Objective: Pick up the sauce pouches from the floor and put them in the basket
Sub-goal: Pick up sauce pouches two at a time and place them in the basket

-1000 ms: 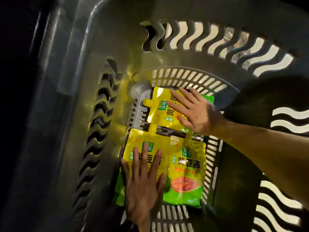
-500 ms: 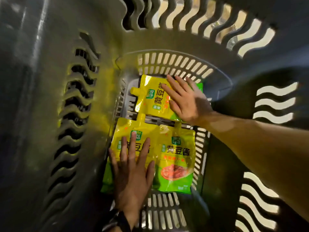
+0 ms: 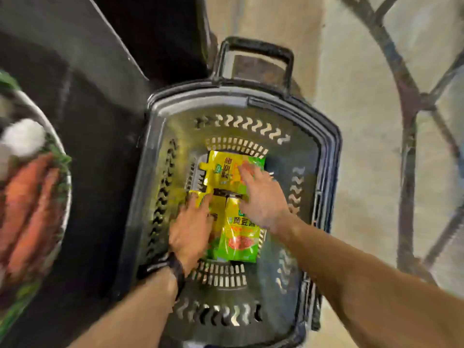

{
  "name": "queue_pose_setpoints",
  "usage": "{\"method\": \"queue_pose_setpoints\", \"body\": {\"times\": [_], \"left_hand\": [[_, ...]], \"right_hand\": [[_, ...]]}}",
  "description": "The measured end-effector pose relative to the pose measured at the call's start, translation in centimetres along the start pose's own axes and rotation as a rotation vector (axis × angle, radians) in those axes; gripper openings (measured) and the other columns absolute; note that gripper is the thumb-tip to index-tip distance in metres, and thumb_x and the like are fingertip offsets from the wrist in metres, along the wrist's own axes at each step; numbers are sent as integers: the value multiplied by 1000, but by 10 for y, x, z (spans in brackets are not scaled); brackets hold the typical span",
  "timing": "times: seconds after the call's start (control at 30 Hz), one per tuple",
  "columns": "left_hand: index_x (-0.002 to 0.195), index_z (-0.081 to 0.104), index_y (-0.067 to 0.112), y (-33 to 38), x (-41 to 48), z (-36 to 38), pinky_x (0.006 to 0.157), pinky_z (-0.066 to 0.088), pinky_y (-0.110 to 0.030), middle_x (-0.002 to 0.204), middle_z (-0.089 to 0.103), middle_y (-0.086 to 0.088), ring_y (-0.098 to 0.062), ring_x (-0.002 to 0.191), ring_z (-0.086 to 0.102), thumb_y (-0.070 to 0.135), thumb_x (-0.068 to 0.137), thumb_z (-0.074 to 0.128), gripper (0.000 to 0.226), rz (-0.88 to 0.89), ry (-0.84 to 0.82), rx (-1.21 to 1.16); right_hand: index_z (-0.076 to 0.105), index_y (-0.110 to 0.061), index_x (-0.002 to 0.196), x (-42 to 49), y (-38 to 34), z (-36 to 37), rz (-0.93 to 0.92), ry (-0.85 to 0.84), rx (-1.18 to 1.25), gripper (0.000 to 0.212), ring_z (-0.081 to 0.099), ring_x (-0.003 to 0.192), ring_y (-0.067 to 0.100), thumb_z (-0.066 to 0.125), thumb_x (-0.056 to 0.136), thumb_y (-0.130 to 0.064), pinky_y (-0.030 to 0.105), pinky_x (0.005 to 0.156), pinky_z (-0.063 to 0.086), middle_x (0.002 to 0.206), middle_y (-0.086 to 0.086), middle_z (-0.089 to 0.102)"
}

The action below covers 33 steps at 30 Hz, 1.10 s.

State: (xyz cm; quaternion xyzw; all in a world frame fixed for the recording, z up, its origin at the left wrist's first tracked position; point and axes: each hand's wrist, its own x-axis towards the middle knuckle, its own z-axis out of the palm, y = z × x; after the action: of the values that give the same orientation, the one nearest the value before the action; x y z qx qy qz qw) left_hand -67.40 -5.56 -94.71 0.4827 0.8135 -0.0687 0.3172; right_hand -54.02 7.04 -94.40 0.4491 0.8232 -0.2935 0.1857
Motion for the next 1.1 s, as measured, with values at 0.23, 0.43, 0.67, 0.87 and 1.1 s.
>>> {"method": "queue_pose_setpoints", "body": {"times": [0.23,0.43,0.67,0.87,1.1], "left_hand": [[137,39,26,52,-125,-191,80,52,-42,126,50,-4,-29,114,57,46,92,59,53,54,29,168],[140,35,23,111,-246,-321,82,51,-42,131,48,-6,-29,119,52,55,94,51,59,150,119,271],[148,29,24,181,-326,-406,91,49,-42,141,44,-8,-30,126,50,58,94,50,68,435,226,458],[144,36,23,248,-388,-442,86,52,-39,130,54,-7,-28,114,59,55,95,50,60,736,337,533],[147,32,22,375,-504,-407,88,52,-40,132,53,-9,-30,114,60,61,93,49,68,1108,419,735]], "right_hand": [[19,-23,154,-170,-34,-172,131,15,-74,81,33,140,28,63,89,-43,42,107,39,153,7,29],[25,-22,152,-321,-53,-308,191,147,-126,78,39,133,30,63,86,-43,43,103,39,147,8,36],[29,-23,148,-460,-62,-366,399,355,-96,70,39,133,30,61,87,-41,43,105,38,145,7,39],[38,-21,140,-572,-46,-362,626,533,0,63,42,131,30,62,86,-41,44,99,43,139,8,44],[33,-25,148,-753,-14,-305,1020,755,239,70,46,131,28,64,86,-38,43,106,44,147,5,44]]}}
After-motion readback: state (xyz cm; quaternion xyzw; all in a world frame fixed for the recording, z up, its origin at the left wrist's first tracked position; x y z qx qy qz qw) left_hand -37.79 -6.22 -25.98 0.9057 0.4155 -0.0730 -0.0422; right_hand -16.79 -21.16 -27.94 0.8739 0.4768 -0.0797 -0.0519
